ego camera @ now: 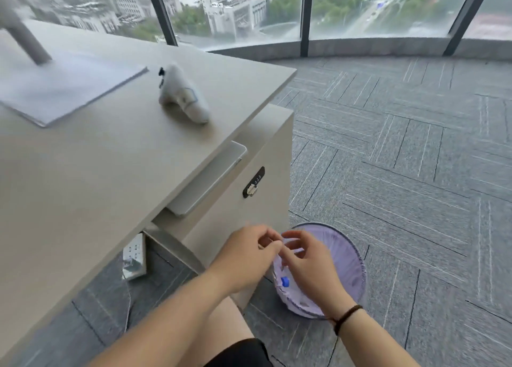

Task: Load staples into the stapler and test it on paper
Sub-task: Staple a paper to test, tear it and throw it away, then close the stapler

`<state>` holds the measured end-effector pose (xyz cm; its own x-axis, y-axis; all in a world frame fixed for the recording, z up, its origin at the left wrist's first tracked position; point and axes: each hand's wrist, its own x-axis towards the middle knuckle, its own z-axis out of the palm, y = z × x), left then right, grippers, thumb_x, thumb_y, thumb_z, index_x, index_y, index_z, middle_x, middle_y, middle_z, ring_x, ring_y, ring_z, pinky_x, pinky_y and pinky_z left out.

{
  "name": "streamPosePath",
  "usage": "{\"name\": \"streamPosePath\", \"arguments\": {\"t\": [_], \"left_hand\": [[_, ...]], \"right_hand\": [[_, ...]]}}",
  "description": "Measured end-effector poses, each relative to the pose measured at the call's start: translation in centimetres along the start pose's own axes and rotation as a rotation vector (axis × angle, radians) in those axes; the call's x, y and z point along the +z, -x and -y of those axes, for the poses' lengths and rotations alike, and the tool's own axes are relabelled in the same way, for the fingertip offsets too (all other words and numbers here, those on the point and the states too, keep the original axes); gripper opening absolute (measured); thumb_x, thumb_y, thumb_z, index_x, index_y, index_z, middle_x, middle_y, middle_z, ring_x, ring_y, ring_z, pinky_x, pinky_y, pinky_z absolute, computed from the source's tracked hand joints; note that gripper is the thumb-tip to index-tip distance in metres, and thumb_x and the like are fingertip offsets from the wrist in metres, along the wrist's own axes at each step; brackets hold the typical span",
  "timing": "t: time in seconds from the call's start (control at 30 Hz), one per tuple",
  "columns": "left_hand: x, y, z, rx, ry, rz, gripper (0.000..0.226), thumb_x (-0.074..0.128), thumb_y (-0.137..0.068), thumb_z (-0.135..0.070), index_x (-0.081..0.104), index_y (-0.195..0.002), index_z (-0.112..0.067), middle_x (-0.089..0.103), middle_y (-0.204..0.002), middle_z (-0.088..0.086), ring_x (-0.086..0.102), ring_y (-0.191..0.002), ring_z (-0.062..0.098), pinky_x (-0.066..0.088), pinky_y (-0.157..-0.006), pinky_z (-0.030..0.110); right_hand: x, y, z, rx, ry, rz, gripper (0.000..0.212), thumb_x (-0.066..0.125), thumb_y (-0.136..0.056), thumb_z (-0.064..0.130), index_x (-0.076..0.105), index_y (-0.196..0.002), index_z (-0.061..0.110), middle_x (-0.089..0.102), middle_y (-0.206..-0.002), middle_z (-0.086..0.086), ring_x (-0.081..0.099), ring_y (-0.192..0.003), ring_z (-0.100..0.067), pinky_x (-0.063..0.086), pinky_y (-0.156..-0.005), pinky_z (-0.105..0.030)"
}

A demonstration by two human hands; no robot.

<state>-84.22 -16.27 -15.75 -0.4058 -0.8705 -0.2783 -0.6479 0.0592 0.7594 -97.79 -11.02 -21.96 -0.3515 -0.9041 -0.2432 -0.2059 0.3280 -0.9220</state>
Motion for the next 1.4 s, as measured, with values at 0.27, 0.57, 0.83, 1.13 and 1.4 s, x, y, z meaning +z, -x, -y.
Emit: {"name": "streamPosePath", "arguments": {"t": [0.27,0.57,0.83,1.13,1.4], "left_hand": [[-10.0,14.7,-2.8,0.187,-0.064,-0.258,0.010,0.062,-0.093,-0.033,0.069,-0.099,-0.031,0.070,-0.080,-0.009,0.063,-0.071,0.006,0.051,-0.064,0.015],[-19.1,30.4,-1.3,0.264,-0.035,-0.693,0.005,0.067,-0.089,-0.034,0.071,-0.093,-0.034,0.069,-0.078,-0.013,0.062,-0.065,0.006,0.049,-0.058,0.015],[-24.7,42.3,5.5,0.082,-0.037,-1.020,0.005,0.073,-0.085,-0.029,0.070,-0.087,-0.033,0.071,-0.082,-0.017,0.067,-0.069,0.003,0.045,-0.059,0.007],[-26.2,48.2,12.7,-0.266,-0.243,-0.977,0.029,0.077,-0.078,-0.040,0.064,-0.104,-0.042,0.062,-0.090,-0.029,0.051,-0.090,-0.018,0.037,-0.072,0.000],[-26.4,48.0,14.4,-0.266,-0.204,-0.956,0.028,0.076,-0.078,-0.040,0.065,-0.104,-0.041,0.065,-0.082,-0.024,0.055,-0.079,-0.011,0.040,-0.066,0.007]], "right_hand": [[2.3,9.1,13.0,-0.431,0.005,0.085,0.022,0.072,-0.087,0.018,0.067,-0.102,0.032,0.073,-0.082,0.008,0.070,-0.073,-0.007,0.055,-0.064,-0.021],[9.5,19.2,24.0,-0.739,-0.014,0.363,0.020,0.076,-0.083,0.023,0.069,-0.098,0.035,0.074,-0.088,0.011,0.071,-0.071,-0.010,0.059,-0.065,-0.025],[22.1,26.2,27.9,-0.912,0.111,0.684,0.019,0.076,-0.081,0.030,0.067,-0.096,0.039,0.071,-0.092,0.018,0.069,-0.074,-0.009,0.058,-0.068,-0.029],[29.4,28.8,28.1,-1.096,0.525,0.904,0.035,0.073,-0.080,0.042,0.062,-0.113,0.039,0.068,-0.102,0.019,0.059,-0.083,0.009,0.041,-0.073,-0.012],[30.3,27.8,28.4,-1.051,0.490,0.996,0.029,0.076,-0.077,0.035,0.067,-0.104,0.036,0.073,-0.092,0.017,0.066,-0.088,0.002,0.052,-0.083,-0.021]]}}
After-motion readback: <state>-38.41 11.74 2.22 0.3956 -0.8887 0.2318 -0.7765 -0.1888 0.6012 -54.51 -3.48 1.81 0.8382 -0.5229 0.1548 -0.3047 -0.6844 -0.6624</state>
